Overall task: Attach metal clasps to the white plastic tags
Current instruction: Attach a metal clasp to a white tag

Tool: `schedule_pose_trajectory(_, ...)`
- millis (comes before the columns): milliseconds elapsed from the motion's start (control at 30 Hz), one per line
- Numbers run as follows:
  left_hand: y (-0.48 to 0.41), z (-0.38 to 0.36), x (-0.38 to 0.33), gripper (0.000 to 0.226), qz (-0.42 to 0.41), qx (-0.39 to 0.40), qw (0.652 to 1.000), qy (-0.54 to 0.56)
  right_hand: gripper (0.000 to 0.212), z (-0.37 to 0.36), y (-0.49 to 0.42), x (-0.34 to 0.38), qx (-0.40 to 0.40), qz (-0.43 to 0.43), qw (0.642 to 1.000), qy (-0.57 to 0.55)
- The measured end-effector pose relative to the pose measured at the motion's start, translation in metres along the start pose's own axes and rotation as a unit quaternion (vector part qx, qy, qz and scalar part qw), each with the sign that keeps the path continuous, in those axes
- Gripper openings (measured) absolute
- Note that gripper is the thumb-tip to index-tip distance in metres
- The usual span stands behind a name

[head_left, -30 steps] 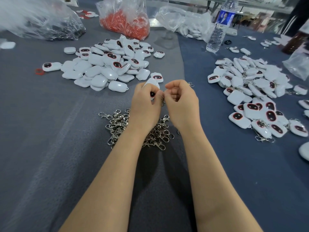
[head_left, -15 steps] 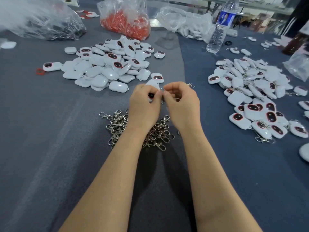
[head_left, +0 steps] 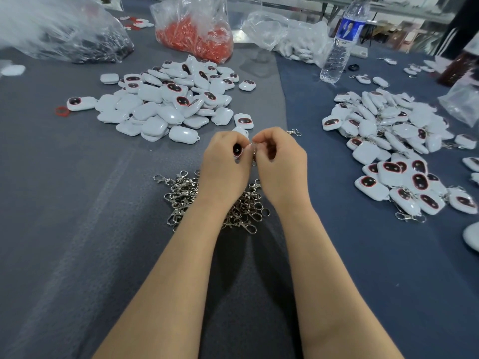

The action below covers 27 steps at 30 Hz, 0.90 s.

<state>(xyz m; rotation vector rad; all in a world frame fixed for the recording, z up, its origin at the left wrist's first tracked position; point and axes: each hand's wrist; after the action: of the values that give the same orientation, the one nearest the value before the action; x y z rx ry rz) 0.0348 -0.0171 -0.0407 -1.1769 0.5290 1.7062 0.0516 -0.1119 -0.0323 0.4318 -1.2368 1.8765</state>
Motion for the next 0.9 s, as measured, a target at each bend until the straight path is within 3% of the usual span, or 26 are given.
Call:
schedule_pose_trajectory(267, -0.0026, 0.0022, -0.0005, 0.013, 0.043, 0.015, 0.998, 0.040, 0.012, -0.0002, 0.0009, 0.0021, -0.006, -0.021, 0.999, -0.046)
schedule_pose_trajectory(533, 0.0001, 0.0023, -0.0019, 0.006, -0.001, 0.010, 1.000, -0.002, 0.017, 0.0010, -0.0004, 0.0023, -0.044, -0.052, 0.995, -0.074)
schedule_pose_trajectory(900, 0.0014, 0.0017, -0.0008, 0.009, -0.015, -0.006, 1.000, -0.007, 0.014, 0.0005, -0.0008, 0.0027, -0.039, -0.052, 0.995, -0.071)
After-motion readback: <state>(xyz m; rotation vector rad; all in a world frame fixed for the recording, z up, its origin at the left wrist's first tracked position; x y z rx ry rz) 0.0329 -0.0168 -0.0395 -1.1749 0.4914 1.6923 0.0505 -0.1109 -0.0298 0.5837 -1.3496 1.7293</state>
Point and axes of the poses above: each hand's wrist, its own y-axis away from the middle knuckle, its own z-axis out of the back of the hand, x = y × z, and after that the axes turned 14 degrees about z, right-handed
